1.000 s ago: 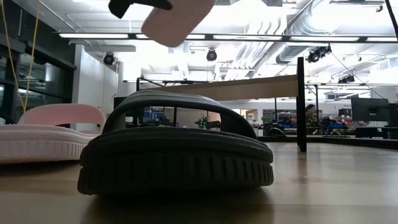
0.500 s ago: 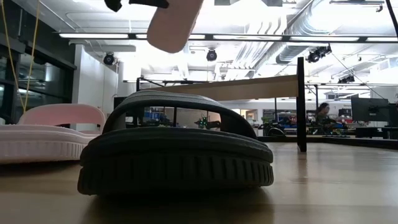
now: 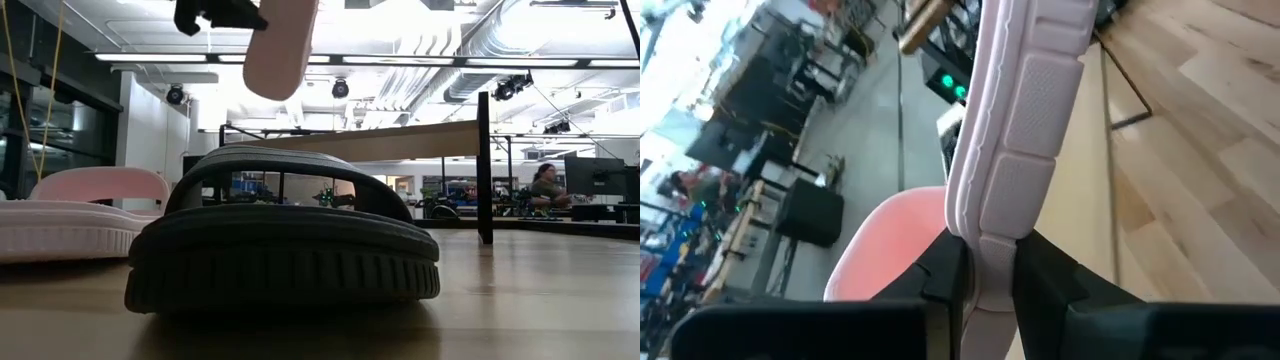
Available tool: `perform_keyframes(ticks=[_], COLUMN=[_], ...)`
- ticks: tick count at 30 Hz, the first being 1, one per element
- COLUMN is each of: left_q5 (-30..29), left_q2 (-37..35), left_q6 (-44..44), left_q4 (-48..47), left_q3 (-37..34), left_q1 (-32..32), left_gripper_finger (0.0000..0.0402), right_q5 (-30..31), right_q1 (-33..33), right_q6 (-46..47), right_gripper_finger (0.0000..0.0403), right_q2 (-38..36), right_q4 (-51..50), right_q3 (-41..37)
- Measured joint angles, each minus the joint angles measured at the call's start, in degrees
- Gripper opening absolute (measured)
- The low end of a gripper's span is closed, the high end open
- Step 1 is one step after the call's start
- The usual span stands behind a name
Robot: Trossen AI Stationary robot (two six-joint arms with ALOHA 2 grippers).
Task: Pick and place slides into the shelf
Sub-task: Put the right pink slide on the shelf
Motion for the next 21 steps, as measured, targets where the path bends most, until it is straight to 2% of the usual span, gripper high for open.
perform_keyframes(ticks=[8,17,21], left_q5=[17.6,29.7,37.4], left_q2=[-0.1,1.7,2.7], left_q6=[0.6,3.3,3.2], left_q4=[2.6,2.9,3.2], left_q3=[0.0,0.1,0.1], left_q1=[10.0,18.5,22.9], left_gripper_finger=[0.0047,0.0044,0.0044], right_q5=[-2.3,-10.1,-15.5], right_q1=[-0.8,-5.5,-7.6], right_q6=[-3.2,-3.6,-3.1], right_gripper_finger=[0.0131,0.0131,0.0131], right_q2=[0.0,0.0,0.0], right_q4=[2.6,3.6,5.3], right_q3=[0.0,0.0,0.0])
